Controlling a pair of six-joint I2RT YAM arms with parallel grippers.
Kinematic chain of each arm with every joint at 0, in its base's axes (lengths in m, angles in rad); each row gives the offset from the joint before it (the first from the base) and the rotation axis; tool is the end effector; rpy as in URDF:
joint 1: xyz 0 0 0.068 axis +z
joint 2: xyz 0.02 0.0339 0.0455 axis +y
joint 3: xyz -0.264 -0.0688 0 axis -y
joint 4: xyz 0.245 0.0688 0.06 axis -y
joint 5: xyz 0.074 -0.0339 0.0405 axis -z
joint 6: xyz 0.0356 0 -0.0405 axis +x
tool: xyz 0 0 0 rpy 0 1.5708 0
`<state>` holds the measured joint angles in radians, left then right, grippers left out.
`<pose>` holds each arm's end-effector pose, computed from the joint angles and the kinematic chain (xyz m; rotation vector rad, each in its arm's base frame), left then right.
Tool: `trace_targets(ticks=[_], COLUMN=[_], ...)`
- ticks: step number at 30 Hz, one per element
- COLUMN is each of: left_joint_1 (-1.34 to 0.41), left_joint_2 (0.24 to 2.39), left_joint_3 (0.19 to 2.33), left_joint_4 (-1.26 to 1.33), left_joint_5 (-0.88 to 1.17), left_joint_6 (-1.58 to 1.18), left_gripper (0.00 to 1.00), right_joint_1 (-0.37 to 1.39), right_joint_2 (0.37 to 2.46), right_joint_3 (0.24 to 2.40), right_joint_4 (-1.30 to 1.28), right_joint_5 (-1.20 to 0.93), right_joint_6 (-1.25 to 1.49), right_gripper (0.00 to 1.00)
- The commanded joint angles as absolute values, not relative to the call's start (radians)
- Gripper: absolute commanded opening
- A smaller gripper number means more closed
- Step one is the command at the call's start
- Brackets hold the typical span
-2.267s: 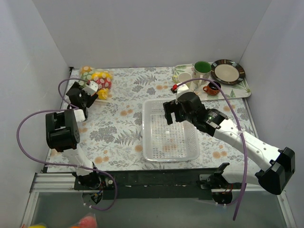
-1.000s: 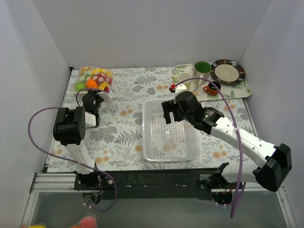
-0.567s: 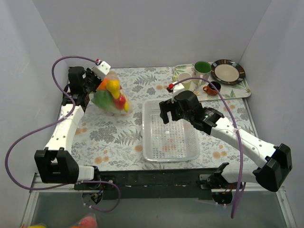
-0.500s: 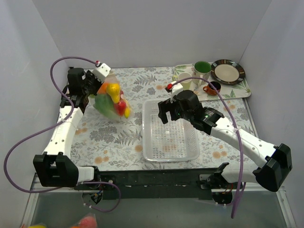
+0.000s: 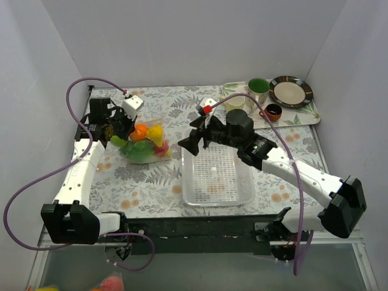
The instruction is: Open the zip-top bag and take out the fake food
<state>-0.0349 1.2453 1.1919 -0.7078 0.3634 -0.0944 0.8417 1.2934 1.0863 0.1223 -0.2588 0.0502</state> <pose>0.2605 -0.0218 0.3365 0.1132 2.3175 -0.4881 0.1983 0.2356 0.3666 -0.8519 1.5063 0.8825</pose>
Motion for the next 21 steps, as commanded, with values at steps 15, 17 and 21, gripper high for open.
trace_targets(ticks=[15,17,21], left_joint_1=[-0.052,-0.052,-0.052], left_joint_2=[1.206,1.213,1.221], left_joint_3=[1.327,1.339,1.354], left_joint_4=[-0.969,-0.991,-1.014], left_joint_5=[0.555,0.569,0.597], left_joint_6=[-0.097,-0.087,-0.092], left_gripper=[0.01,0.01,0.02], right_joint_1=[0.867,0.867,0.867], right_joint_2=[1.661,1.689,1.723], right_joint_3=[1.405,1.422,1.465], right_joint_4=[0.295,0.288,0.259], right_joint_5=[-0.414,-0.425,-0.457], right_joint_6=[-0.014,-0.012,-0.011], right_gripper=[0.93,0.92,0.86])
